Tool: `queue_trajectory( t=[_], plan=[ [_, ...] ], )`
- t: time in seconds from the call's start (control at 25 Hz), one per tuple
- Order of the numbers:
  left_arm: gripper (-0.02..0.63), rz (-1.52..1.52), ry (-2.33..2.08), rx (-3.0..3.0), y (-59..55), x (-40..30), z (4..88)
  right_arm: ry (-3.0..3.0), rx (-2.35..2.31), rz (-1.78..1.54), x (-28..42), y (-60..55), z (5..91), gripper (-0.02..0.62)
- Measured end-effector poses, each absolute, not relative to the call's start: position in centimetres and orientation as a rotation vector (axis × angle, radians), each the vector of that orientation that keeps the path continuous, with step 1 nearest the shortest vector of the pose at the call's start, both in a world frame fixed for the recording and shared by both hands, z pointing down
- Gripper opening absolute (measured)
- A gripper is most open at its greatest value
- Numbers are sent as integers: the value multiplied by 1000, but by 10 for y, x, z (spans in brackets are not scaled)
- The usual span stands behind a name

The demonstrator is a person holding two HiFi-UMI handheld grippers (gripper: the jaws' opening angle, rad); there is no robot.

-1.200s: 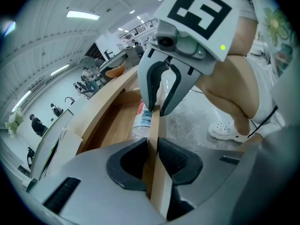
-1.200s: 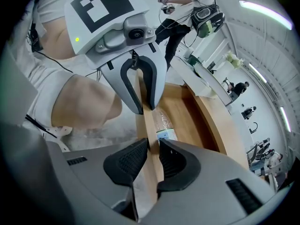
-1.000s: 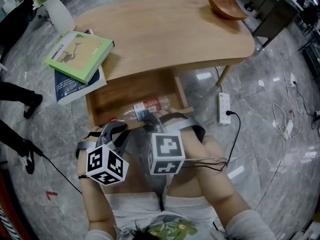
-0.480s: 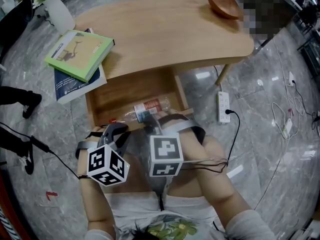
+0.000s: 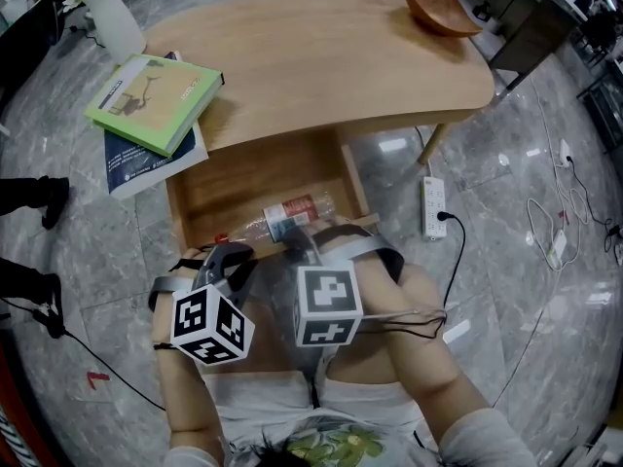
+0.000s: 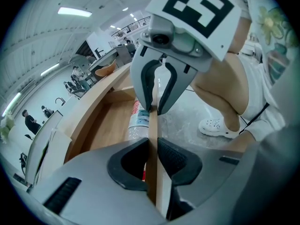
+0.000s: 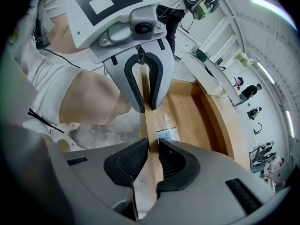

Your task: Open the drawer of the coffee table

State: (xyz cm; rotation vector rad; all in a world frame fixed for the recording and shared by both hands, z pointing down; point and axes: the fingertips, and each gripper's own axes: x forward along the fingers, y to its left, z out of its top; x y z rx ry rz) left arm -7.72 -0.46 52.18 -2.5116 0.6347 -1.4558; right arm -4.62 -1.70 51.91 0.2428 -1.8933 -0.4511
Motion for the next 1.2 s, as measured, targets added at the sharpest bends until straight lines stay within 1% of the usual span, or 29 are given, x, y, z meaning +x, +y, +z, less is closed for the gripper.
queue_trajectory(
  t=[1.2],
  plan=[
    [69,-1463,573,-2590,14,-70,529,-1827,191,-456,-39,1,527,77]
  ],
)
